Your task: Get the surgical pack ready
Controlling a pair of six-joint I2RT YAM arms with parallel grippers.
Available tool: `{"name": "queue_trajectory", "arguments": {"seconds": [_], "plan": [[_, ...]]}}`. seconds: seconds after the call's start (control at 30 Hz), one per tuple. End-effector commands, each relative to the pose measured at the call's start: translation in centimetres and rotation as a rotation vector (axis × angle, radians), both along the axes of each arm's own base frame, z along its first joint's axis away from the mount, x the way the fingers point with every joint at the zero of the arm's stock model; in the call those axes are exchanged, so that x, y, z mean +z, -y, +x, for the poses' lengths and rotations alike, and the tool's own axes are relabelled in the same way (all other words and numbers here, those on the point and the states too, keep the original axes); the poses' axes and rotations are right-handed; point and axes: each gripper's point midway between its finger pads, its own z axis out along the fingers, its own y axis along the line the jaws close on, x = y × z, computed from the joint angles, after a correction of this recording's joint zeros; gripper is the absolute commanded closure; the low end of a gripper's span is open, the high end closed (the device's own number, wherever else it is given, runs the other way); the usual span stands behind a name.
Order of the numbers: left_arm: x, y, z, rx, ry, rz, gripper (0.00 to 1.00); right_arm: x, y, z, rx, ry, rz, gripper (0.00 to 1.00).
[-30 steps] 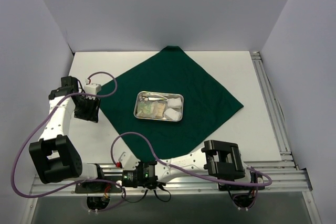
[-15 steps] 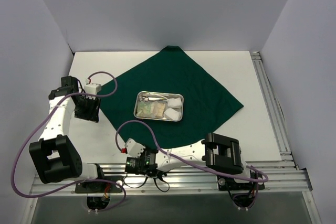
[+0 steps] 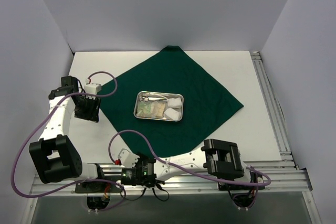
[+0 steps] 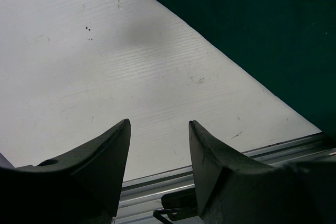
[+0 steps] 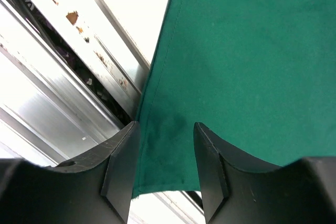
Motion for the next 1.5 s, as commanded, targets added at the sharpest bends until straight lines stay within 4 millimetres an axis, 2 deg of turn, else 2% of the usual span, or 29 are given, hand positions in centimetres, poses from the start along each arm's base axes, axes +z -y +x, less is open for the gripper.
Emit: {"name": "queue_trajectory", "arguments": {"seconds": [0.0,0.3,0.63,0.73,0.8,0.9,1.03,1.2,1.4,1.47], "plan": [[0.8,0.0,0.7,-0.02,0.047,-0.001,0.43,0.6,-0.4,0.9,-0.01,0.042,-0.011,0.58],[0.6,0.0,0.6,-0.024,0.042,-0.004,0.43,-0.4,-0.8,1.0,0.006,0.051,-0.038,0.57],[0.5,0.1,0.6,-0.029,0.04,-0.006,0.43,-1.1,1.5,1.8,-0.025,0.095,-0.133,0.6],[0.6,0.1,0.6,-0.028,0.041,-0.01,0.43,-1.1,1.9,1.8,-0.029,0.103,-0.148,0.71],[0.6,0.1,0.7,-0.03,0.041,-0.011,0.43,-0.7,1.8,2.0,-0.032,0.108,-0.14,0.82],[0.7,0.1,0.7,-0.03,0.043,-0.01,0.43,0.6,1.2,2.2,-0.032,0.124,-0.113,0.92],[0.9,0.1,0.8,-0.031,0.044,-0.006,0.42,2.1,0.7,3.0,-0.033,0.137,-0.082,1.0],[0.9,0.2,0.9,-0.035,0.046,-0.015,0.42,3.2,1.6,5.6,-0.039,0.188,-0.115,1.0],[1.6,0.8,1.7,-0.039,0.065,-0.03,0.42,5.9,2.1,11.5,-0.079,0.25,-0.074,1.0],[1.8,1.1,2.0,-0.046,0.075,-0.029,0.42,7.9,2.0,13.8,-0.087,0.305,-0.06,1.0]]}}
